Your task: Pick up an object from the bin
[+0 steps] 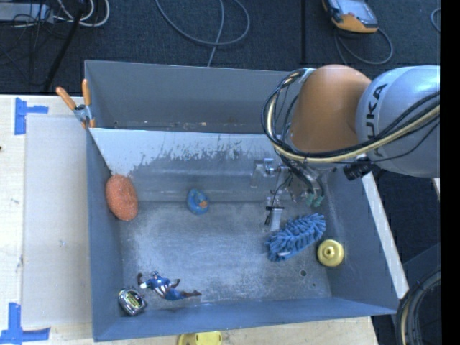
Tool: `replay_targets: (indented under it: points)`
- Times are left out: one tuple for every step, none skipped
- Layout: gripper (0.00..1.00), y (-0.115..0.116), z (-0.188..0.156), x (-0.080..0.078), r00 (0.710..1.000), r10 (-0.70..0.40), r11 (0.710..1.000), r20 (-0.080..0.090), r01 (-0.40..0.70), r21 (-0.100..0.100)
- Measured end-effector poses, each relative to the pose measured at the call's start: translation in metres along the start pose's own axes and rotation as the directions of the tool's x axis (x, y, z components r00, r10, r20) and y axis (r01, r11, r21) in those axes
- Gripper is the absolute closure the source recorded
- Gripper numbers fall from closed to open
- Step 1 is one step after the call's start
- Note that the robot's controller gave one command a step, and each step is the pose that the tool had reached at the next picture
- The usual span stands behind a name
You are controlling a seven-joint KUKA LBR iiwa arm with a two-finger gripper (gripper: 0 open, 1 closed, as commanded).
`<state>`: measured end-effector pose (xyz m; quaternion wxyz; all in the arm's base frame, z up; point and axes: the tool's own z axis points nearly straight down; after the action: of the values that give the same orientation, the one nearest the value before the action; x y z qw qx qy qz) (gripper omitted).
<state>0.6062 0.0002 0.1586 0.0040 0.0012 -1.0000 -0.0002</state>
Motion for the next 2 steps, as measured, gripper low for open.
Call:
replay_targets:
  points:
    - [0.00,0.000,-0.005,-0.002,1.000,0.000,1.000,0.007,0.000,0.000]
    - [0.00,-0.037,0.031,0.011,0.993,-0.118,0.993,0.010,0.118,0.001]
